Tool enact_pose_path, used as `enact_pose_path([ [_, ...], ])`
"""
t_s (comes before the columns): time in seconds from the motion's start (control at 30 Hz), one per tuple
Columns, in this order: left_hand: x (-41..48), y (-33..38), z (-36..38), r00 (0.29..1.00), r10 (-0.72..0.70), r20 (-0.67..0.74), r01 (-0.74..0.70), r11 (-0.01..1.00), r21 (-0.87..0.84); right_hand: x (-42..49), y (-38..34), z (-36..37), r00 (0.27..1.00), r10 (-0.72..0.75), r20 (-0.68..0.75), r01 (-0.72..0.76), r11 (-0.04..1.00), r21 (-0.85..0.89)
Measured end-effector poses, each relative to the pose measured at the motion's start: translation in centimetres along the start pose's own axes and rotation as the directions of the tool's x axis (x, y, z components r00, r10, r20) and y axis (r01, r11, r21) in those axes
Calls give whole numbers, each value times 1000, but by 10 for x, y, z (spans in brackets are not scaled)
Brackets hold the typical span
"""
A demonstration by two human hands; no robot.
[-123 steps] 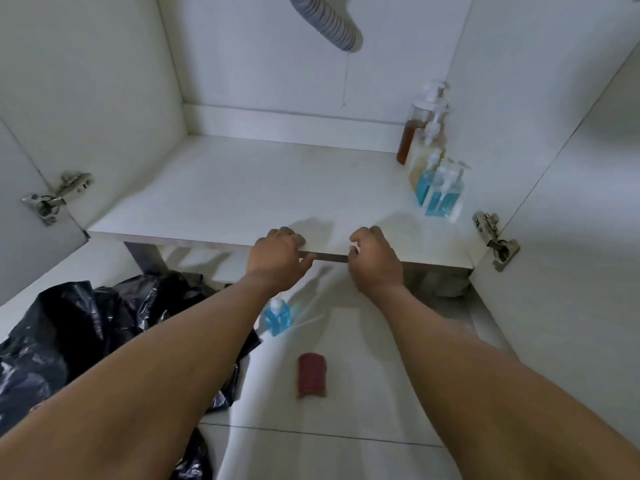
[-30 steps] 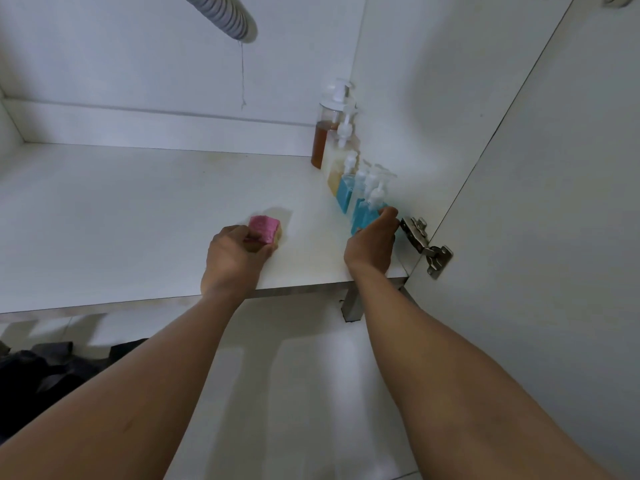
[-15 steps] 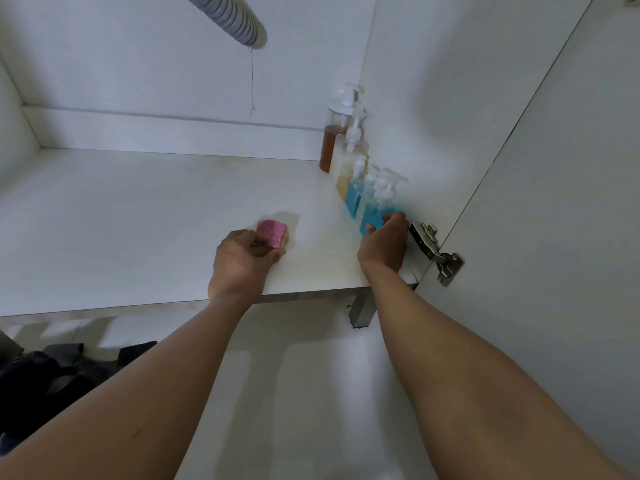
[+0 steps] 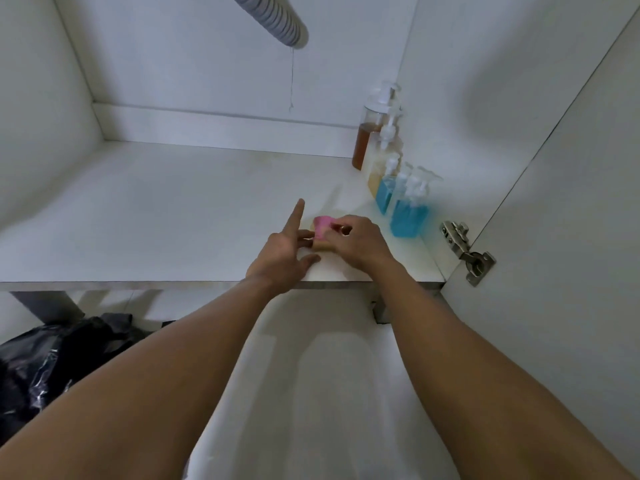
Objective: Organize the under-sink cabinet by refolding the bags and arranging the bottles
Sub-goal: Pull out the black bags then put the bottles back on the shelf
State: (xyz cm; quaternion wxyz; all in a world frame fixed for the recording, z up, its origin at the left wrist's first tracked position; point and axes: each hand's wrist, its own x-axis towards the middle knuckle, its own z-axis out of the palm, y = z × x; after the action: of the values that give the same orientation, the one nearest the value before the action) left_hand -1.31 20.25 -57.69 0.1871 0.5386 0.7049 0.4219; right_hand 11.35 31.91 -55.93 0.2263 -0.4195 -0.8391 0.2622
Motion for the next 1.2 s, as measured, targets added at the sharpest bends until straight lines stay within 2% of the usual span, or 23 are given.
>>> enact_pose_path([
  [0.1,7,-3,-4,1000,4,12,-4,1000,19,10,-4,5,1000,3,-10,-4,991,-134],
  [0.17,19,-8,-6,1000,-3,14,0,984,179,20,-5,7,999,12,-42,-19,989,-148],
  [0.3,57,-23,-10,999,-52,-6,48,848,528,55,-2,8,987,19,-163,-31,997,-74],
  [0.43,107,-41,-14,990,-132,-40,124,724,679,116,4,10,968,46,-247,-56,998,-34],
  [0.57,145,-55,-14,975,-211,-63,194,686,701,179,12,11,950,42,-309,-72,994,-86],
  [0.73,155,-67,-10,977,-192,-96,205,703,681,242,25,20,948,0,-317,-69,976,-208],
  [0.9,156,-72,-6,975,-187,-117,216,695,686,273,41,32,965,0,-263,-87,944,-319],
  [1.0,156,-73,-7,975,-192,-116,219,702,677,283,44,36,970,-16,-242,-95,893,-439],
  [1.2,156,-69,-9,973,-203,-107,221,714,664,290,44,32,975,-117,-189,-50,712,-700],
])
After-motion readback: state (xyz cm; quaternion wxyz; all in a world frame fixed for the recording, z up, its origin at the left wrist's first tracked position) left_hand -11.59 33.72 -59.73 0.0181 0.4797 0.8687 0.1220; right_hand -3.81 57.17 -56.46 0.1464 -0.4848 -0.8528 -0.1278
